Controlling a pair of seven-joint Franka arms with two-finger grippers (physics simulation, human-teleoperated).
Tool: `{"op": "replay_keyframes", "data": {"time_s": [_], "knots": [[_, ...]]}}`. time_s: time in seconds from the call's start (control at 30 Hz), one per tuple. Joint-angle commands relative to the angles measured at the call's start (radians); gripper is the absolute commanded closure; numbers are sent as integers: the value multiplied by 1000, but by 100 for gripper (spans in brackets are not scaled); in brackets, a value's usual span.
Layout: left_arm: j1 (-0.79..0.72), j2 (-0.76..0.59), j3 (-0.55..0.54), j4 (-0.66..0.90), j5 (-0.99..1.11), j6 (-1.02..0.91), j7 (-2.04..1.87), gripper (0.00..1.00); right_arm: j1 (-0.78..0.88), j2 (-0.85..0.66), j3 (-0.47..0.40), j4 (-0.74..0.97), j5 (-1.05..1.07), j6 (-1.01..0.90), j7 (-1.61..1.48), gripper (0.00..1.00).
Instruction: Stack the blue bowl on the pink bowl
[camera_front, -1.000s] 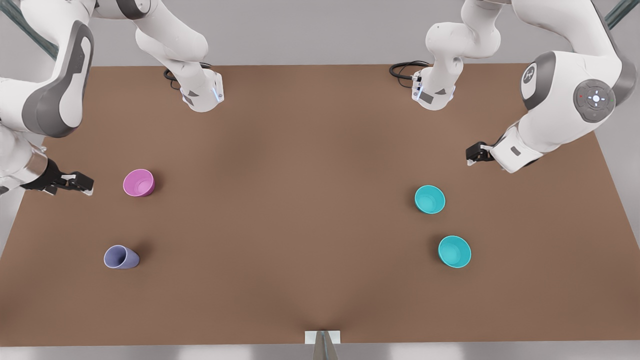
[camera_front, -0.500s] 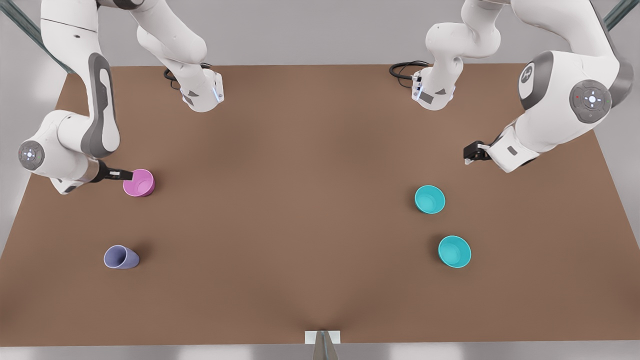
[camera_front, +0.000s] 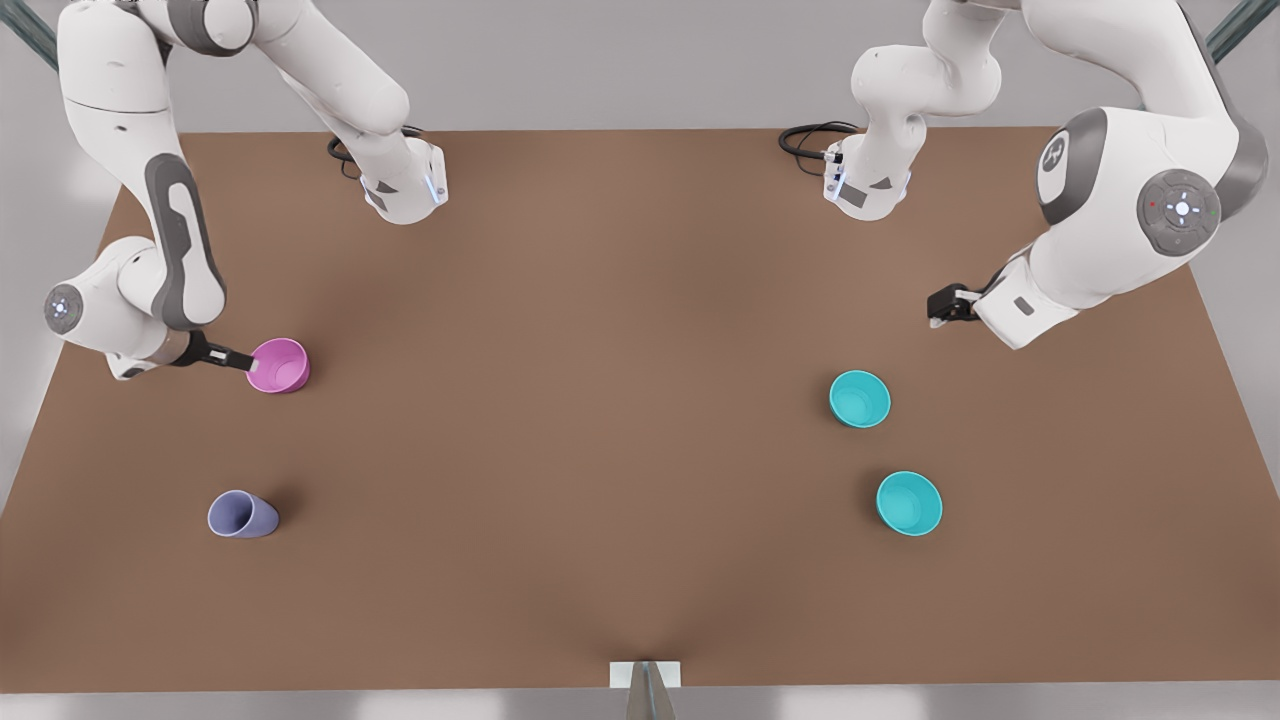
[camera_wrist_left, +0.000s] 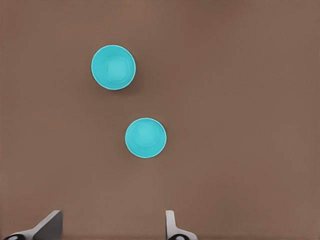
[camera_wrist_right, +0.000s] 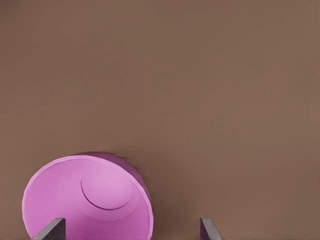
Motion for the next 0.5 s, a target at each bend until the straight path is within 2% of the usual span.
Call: {"op": "replay_keyframes", "data": {"time_s": [0.0, 0.03, 0.2, 0.27, 0.43, 0.47], "knots": [[-3, -2, 0, 1, 2, -2, -10, 0, 0, 9, 1, -19, 8, 88, -103, 0], [-5, -5, -1, 1, 0, -2, -10, 0, 0, 9, 1, -62, 8, 146, -103, 0], [-9, -9, -5, 1, 0, -5, -12, 0, 0, 55, 3, -69, 7, 190, -117, 0], [-9, -9, -5, 1, 0, -8, -12, 0, -2, 73, 1, -117, 8, 279, -137, 0], [-5, -5, -1, -1, -1, -7, -10, 0, -14, 79, 4, -117, 7, 279, -152, 0], [-2, -3, 0, -1, -3, -7, -9, 0, -14, 78, 4, -115, 8, 279, -152, 4]]}}
